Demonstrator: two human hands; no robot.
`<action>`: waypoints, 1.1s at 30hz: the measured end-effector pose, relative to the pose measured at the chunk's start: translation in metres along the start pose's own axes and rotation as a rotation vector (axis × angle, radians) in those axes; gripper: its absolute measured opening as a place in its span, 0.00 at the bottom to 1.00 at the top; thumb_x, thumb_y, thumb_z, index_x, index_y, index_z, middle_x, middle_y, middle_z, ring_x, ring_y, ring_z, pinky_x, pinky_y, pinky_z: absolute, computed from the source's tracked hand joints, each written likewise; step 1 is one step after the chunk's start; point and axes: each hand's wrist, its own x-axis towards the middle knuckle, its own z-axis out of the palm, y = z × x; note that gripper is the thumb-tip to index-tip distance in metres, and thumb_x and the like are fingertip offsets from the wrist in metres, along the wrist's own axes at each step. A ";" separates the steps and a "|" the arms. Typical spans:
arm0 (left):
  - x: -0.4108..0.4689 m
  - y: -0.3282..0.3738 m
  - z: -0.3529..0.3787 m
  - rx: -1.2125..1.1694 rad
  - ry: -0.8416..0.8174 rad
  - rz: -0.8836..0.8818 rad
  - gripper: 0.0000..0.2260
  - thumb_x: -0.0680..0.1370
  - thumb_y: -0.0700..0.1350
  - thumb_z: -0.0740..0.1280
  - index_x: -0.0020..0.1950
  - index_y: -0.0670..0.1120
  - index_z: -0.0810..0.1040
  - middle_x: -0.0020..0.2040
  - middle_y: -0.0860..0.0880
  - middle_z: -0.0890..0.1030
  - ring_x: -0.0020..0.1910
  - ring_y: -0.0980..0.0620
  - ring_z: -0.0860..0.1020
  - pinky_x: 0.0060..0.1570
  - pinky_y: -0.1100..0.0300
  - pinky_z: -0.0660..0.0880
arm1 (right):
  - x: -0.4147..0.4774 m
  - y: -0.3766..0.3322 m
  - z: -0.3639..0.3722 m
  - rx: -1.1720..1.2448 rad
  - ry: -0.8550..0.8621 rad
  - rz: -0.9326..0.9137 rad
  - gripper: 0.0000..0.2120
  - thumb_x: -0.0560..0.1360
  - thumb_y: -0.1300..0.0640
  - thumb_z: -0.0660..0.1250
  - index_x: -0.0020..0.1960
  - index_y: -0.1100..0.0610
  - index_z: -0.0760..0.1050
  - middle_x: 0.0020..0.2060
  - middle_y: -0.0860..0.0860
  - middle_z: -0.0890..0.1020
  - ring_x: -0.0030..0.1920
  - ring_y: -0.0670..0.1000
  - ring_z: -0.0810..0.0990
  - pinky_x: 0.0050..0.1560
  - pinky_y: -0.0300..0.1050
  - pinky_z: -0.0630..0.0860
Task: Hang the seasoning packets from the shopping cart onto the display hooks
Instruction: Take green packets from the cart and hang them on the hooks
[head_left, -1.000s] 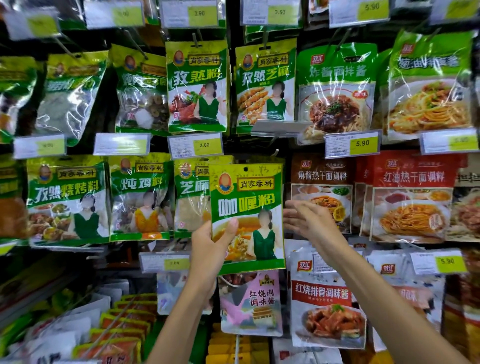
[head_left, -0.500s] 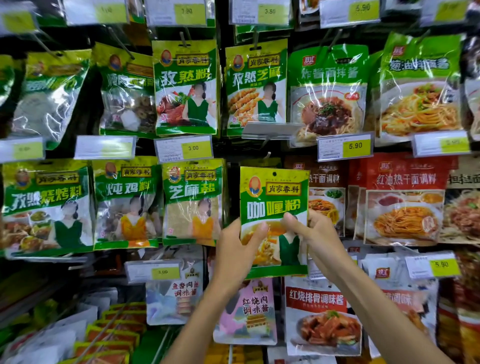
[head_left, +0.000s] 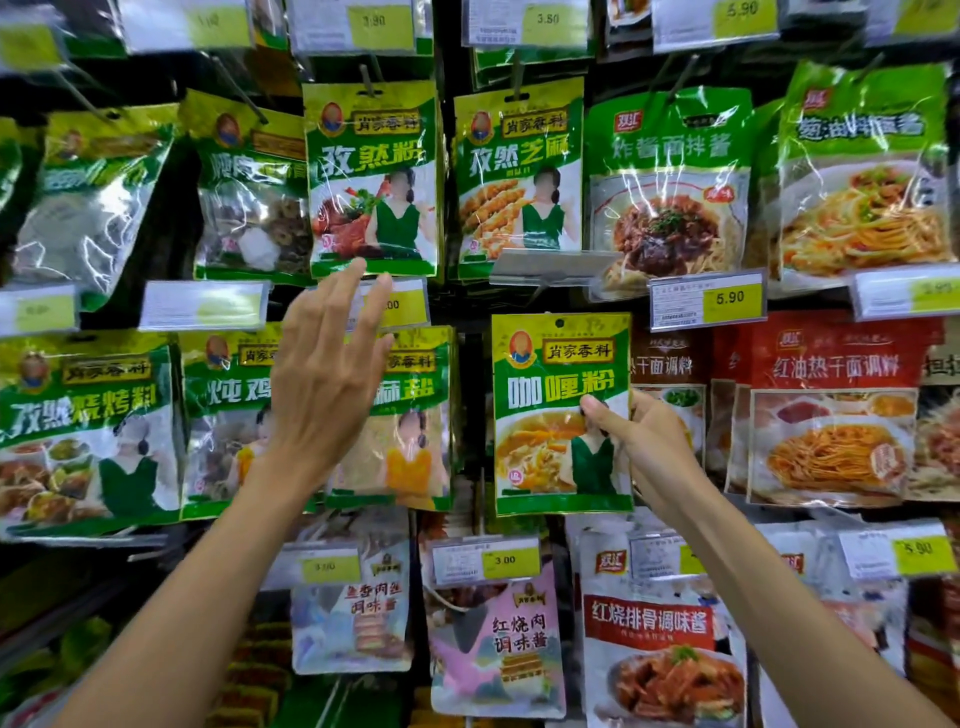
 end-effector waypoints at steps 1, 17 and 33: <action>0.000 -0.002 0.003 -0.001 -0.003 0.003 0.20 0.81 0.42 0.63 0.72 0.39 0.66 0.69 0.35 0.70 0.67 0.40 0.65 0.67 0.46 0.61 | 0.002 -0.001 0.001 -0.001 0.000 0.002 0.16 0.76 0.54 0.69 0.44 0.69 0.76 0.43 0.61 0.83 0.49 0.56 0.82 0.55 0.52 0.74; -0.001 -0.003 0.019 -0.042 0.031 -0.039 0.19 0.81 0.41 0.63 0.70 0.38 0.69 0.67 0.35 0.72 0.66 0.41 0.66 0.65 0.46 0.67 | 0.021 -0.005 0.010 0.002 0.036 0.113 0.12 0.76 0.61 0.69 0.48 0.72 0.77 0.45 0.63 0.83 0.48 0.57 0.82 0.41 0.43 0.78; 0.000 -0.002 0.015 -0.035 0.007 -0.044 0.18 0.81 0.42 0.63 0.70 0.38 0.69 0.66 0.36 0.73 0.66 0.40 0.69 0.65 0.46 0.68 | 0.108 0.039 0.051 -0.501 0.245 0.128 0.11 0.75 0.53 0.71 0.46 0.61 0.74 0.36 0.54 0.76 0.42 0.53 0.75 0.39 0.45 0.70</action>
